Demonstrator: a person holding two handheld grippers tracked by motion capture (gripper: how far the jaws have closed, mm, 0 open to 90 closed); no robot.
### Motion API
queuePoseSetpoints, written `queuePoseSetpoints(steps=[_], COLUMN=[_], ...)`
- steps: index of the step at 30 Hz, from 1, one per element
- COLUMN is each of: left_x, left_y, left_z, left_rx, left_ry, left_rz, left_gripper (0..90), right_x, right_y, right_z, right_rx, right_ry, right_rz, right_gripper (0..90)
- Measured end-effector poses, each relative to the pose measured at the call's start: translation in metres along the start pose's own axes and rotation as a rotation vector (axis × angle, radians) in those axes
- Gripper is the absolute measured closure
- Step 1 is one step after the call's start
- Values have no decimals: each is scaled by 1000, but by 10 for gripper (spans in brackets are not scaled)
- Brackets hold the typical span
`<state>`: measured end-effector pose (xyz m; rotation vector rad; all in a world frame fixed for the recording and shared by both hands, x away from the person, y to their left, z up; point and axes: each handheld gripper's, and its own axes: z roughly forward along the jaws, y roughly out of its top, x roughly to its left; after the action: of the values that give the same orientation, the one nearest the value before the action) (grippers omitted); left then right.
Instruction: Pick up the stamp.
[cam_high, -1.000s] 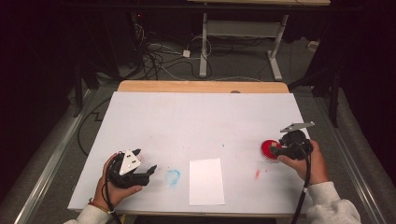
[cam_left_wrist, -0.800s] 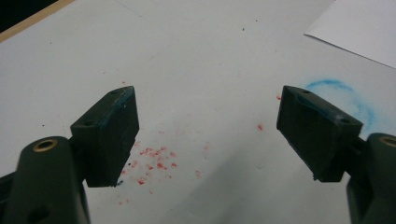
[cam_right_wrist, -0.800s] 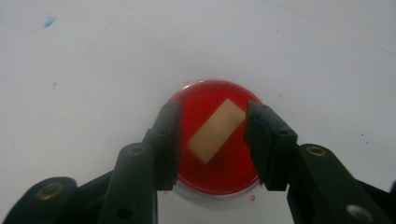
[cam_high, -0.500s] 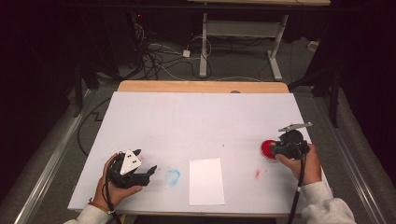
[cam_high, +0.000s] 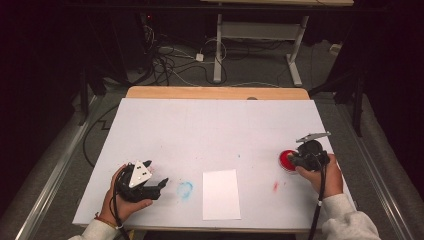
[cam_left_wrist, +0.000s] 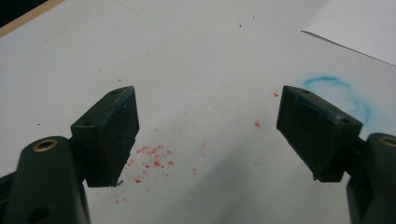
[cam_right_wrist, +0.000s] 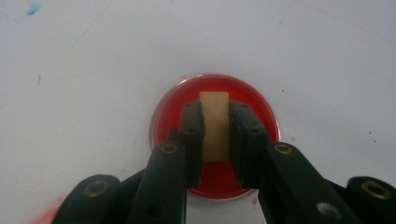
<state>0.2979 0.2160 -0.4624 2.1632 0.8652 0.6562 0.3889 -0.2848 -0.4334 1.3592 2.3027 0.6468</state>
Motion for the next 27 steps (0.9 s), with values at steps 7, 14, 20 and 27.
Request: queuePoseSetpoints(steps=[7,14,20,27], left_x=[0,1,1,0], left_y=[0,0,1,3], left_z=[0,1,1,1], left_rx=[0,-1,-8,-11], left_ry=[1,-5,-7,-2], left_rz=[1,-3,4,14], left_gripper=[207,209,209,209], right_x=[0,-3,-5,-6], right_y=[-1,-2,-3,-5], right_z=[1,1,2,1], right_rx=[-5,-5,-11,-32], right_ry=[2,22,34,42], right_rz=[-6,-1,2,-11], right_gripper=[768,768,768,767])
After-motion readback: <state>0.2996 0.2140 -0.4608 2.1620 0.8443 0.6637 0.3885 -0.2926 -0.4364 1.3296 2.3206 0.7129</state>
